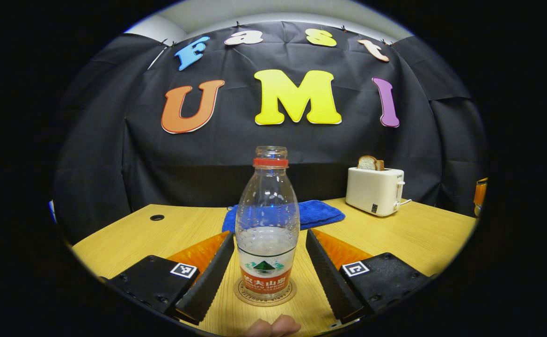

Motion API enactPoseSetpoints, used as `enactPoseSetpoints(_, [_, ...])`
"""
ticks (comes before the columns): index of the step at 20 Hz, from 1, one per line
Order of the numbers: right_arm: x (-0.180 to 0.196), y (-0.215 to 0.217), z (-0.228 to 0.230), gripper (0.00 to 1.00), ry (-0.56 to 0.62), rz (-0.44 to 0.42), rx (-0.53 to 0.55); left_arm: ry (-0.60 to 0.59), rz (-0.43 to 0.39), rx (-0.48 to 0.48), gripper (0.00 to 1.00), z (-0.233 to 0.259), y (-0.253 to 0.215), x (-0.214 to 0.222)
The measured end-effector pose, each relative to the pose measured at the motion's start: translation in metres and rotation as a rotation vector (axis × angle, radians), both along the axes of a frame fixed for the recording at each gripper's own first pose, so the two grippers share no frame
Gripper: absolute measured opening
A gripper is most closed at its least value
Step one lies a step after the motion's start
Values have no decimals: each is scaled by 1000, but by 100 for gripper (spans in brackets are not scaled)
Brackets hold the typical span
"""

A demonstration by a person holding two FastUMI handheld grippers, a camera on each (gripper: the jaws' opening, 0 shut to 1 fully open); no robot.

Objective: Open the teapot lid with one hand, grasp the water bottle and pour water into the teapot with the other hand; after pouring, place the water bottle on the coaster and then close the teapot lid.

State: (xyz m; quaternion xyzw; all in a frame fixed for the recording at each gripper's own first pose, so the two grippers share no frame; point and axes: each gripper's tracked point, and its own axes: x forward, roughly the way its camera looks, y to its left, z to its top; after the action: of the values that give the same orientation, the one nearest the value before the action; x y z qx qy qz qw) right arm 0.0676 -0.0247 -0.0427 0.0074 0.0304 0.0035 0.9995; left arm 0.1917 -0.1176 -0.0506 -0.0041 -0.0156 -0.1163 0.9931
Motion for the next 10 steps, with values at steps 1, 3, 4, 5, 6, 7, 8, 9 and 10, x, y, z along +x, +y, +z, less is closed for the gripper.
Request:
enactPoseSetpoints(1, [0,1,-2,0,3,4,-1,10,4,7,96,-4,2,1])
enactPoseSetpoints(3, [0,5,-5,0,8,11,-8,32,13,20,97,-10,8,1])
enactPoseSetpoints(4, [0,6,-5,0,8,13,-12,30,6,18,97,-10,7,0])
enactPoseSetpoints(5, [0,7,-4,0,7,15,-13,28,-2,18,97,-9,5,-1])
enactPoseSetpoints(6, [0,8,-5,0,8,16,-14,27,-6,20,97,-9,6,-3])
enactPoseSetpoints(7, [0,8,-6,0,9,17,-14,23,-9,21,97,-9,7,-5])
enactPoseSetpoints(8, [1,9,-6,0,12,17,-15,19,-12,19,97,-9,8,-7])
enactPoseSetpoints(9, [2,9,-8,0,15,18,-15,17,-7,14,97,-8,11,-9])
enactPoseSetpoints(10, [3,11,-9,0,18,20,-15,24,-10,9,97,-10,12,-13])
